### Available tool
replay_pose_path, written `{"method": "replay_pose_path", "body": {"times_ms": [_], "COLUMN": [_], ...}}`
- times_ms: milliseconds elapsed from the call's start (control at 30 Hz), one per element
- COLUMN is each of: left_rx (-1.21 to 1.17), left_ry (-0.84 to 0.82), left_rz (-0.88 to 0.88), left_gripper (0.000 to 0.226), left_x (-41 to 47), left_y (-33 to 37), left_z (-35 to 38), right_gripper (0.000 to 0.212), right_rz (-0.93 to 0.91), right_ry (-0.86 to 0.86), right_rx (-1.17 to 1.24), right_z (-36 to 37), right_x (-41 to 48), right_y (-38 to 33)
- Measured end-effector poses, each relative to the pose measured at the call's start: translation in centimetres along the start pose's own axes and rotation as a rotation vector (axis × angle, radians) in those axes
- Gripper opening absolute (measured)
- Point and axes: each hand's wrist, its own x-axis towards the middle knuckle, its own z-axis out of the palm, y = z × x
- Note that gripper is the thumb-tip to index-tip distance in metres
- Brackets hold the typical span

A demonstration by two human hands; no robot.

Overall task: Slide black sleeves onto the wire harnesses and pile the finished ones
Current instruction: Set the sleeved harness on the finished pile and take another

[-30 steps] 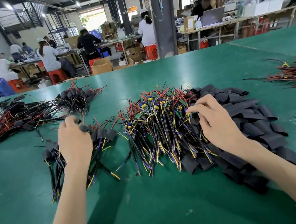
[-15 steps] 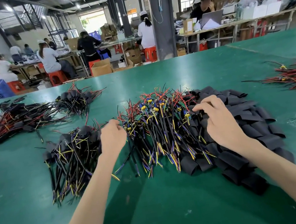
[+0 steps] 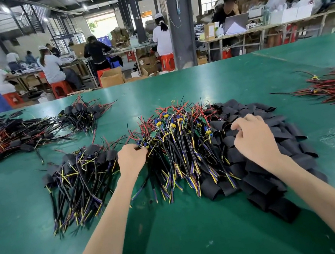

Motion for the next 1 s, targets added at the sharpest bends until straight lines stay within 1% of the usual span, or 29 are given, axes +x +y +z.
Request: {"method": "replay_pose_path", "body": {"times_ms": [67,133,200,267,333,400,433,500,600,667,700,733,833,867,933,967,1000], "left_rx": [0.017,0.047,0.059,0.071,-0.001,-0.236,-0.4,-0.701,-0.945,-1.06,-1.099,-1.12,-1.062,-1.042,-1.042,-1.06,-1.061], "left_ry": [0.069,0.122,0.154,0.203,0.222,0.148,0.073,-0.068,-0.208,-0.28,-0.289,-0.277,-0.179,-0.147,-0.096,-0.085,-0.081], "left_rz": [0.0,0.001,0.021,0.043,0.022,-0.072,-0.125,-0.207,-0.249,-0.25,-0.252,-0.248,-0.165,-0.135,-0.123,-0.116,-0.097], "left_gripper": [0.031,0.02,0.008,0.015,0.024,0.038,0.044,0.047,0.035,0.019,0.01,0.005,0.005,0.008,0.028,0.033,0.032], "left_x": [-0.2,-0.5,-0.7,-0.4,0.0,0.5,0.6,0.5,0.6,0.4,0.2,0.0,-0.5,-0.7,-1.0,-1.1,-1.3], "left_y": [0.0,0.3,0.8,0.9,1.0,1.1,1.2,1.4,1.8,2.2,2.4,2.6,3.1,3.3,3.7,4.0,4.3], "left_z": [-0.2,-0.3,-0.1,0.2,0.4,0.4,0.3,0.2,-0.2,-0.5,-0.5,-0.6,-0.7,-0.8,-1.1,-1.3,-1.5], "right_gripper": [0.015,0.009,0.018,0.029,0.04,0.044,0.044,0.046,0.05,0.049,0.048,0.048,0.049,0.05,0.05,0.05,0.05], "right_rz": [0.01,-0.033,-0.11,-0.12,-0.121,-0.142,-0.15,-0.153,-0.139,-0.148,-0.158,-0.166,-0.18,-0.18,-0.171,-0.169,-0.168], "right_ry": [-0.086,-0.189,-0.37,-0.555,-0.648,-0.663,-0.666,-0.67,-0.673,-0.671,-0.655,-0.629,-0.543,-0.514,-0.459,-0.439,-0.428], "right_rx": [-0.007,0.041,0.098,0.122,0.084,0.027,0.009,-0.014,0.003,0.019,0.028,0.042,0.102,0.127,0.178,0.197,0.21], "right_z": [-0.1,-0.5,-1.1,-1.7,-1.7,-1.5,-1.4,-1.3,-1.4,-1.4,-1.4,-1.4,-1.5,-1.5,-1.6,-1.5,-1.4], "right_x": [0.0,0.2,0.6,0.8,0.7,0.6,0.6,0.6,0.5,0.5,0.5,0.6,0.7,0.7,0.7,0.6,0.6], "right_y": [0.1,0.3,0.6,0.9,1.2,1.1,1.1,1.0,1.1,1.1,1.1,1.0,0.8,0.7,0.5,0.4,0.3]}}
